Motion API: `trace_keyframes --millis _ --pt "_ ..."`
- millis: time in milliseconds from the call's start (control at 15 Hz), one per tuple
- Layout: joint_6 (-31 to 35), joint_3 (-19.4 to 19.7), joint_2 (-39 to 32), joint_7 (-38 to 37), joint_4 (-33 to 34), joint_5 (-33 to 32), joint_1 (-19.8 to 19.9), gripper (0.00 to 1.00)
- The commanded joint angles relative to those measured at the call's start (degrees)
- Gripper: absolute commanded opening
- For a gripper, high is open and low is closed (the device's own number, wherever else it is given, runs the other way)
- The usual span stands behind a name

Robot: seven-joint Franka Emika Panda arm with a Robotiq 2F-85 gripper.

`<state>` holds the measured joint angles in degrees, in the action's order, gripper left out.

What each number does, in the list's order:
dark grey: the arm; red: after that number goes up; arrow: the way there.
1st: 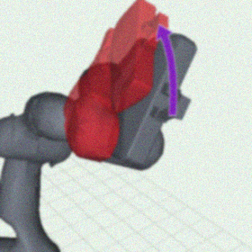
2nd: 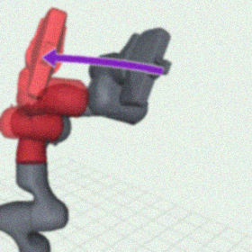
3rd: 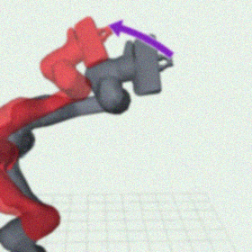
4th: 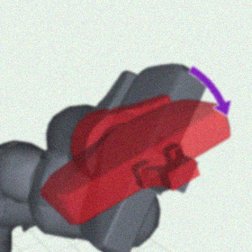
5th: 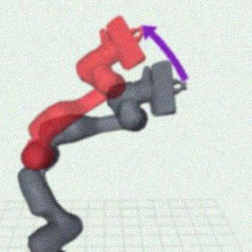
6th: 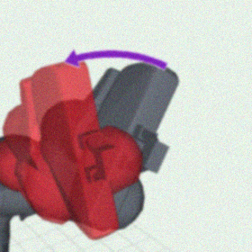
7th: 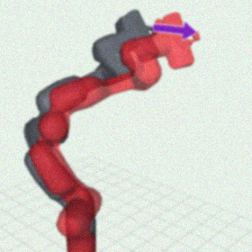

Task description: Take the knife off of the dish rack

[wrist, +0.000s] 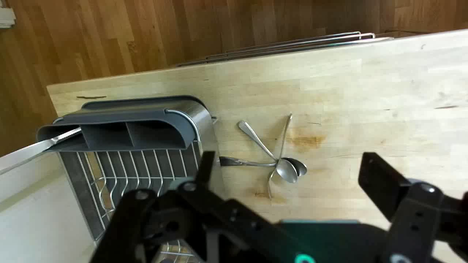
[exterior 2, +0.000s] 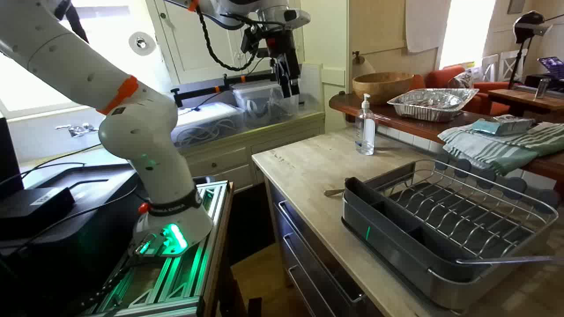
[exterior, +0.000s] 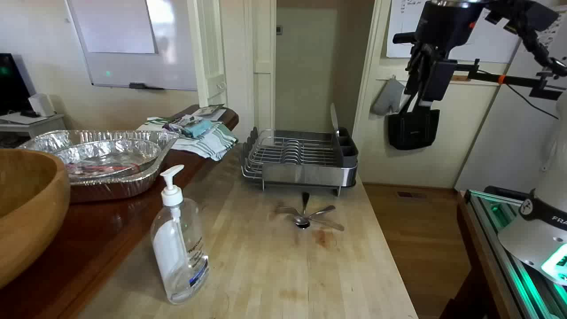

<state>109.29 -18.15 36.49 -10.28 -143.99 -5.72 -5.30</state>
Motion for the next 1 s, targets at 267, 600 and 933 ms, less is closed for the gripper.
trace_keyframes --millis 267,600,933 --pt "-0.2 1.3 -0.3 -0.8 0.1 -0.9 -1.5 1.0" --pt "0.6 1.8 -1.1 -2.0 0.7 -0.8 -0.5 1.0" --pt "5.7 8.5 -3.7 -5.8 3.7 0.6 4.6 1.0"
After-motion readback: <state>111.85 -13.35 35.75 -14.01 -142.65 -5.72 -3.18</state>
